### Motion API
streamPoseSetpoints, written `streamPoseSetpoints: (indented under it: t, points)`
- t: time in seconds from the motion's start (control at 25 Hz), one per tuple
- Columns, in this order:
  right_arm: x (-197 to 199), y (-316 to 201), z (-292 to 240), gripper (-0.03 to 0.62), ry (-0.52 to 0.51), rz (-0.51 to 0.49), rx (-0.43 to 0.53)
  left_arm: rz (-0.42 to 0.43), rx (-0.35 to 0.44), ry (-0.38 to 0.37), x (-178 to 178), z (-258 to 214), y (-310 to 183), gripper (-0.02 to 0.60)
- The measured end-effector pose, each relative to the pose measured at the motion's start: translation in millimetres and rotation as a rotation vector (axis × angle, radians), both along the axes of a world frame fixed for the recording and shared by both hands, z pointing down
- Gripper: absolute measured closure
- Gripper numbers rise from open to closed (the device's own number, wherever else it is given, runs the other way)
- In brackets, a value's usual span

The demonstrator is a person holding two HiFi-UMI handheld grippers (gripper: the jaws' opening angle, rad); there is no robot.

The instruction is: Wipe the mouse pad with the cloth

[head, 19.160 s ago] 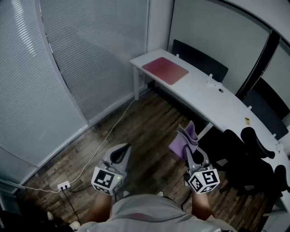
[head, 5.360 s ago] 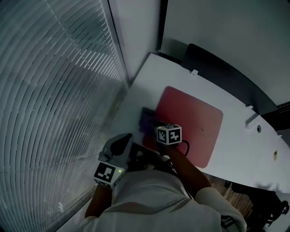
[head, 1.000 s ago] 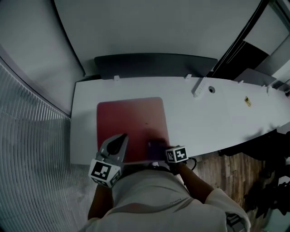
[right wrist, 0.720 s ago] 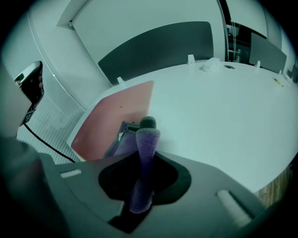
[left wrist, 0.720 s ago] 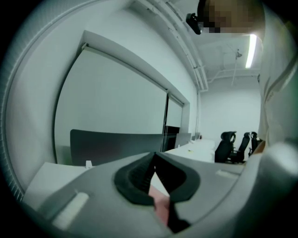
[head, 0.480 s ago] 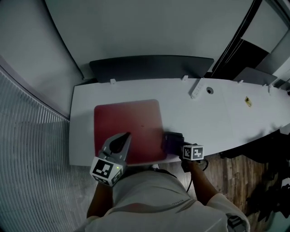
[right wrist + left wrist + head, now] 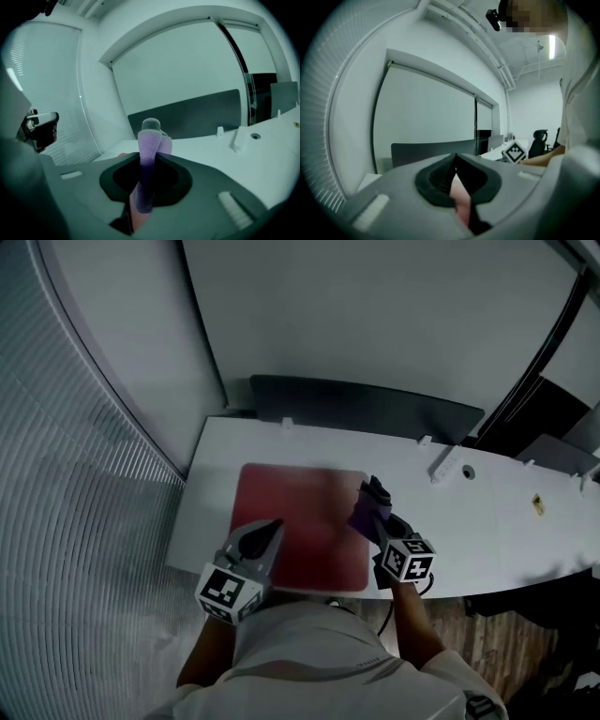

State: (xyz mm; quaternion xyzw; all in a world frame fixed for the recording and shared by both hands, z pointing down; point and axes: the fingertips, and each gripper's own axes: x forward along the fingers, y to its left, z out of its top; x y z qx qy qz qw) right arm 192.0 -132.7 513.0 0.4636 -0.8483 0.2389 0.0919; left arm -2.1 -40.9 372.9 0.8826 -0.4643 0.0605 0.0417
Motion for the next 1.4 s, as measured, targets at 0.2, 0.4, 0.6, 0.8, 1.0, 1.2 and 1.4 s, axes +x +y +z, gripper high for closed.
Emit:
streamPoseSetpoints:
  t: [0.2,0.4,0.6,0.8,1.0,1.2,1.4]
  points:
    - [-69.7,-0.9,-62.0,0.543,-0.034,-0.144,0.136,-0.094,0.028,0.018,-39.9,-7.2,7.4,0.58]
    - [-104.2,12.6,-114.0,0.545,-0.036,-0.201,0.247,-0.141,0.045,0.013,-61.2,-15.8,14.6,0.578]
    - [-110.6,23.7,-134.0,0.546,-0.039,-0.209,0.293,-0.162,0.05,0.017,-63.7,-19.1,20.1,0.578]
    - [-112.3,28.8,-134.4,0.546,-0.026,-0.206,0.306,-0.148,0.073,0.018,-63.2,-29.7,19.6,0.578]
    - [-108.4,29.9,-134.7,0.545,-0.025,-0.189,0.305,-0.137,0.091,0.0,-63.3,-34.3,16.0,0.578]
    - [-108.1,27.2,-130.2,0.546,-0.008,-0.177,0.309,-0.136,0.103,0.001,-64.7,-32.3,8.6,0.578]
    - [-110.7,29.4,-138.6,0.546,-0.014,-0.193,0.318,-0.131,0.116,-0.034,-64.0,-36.8,8.7,0.578]
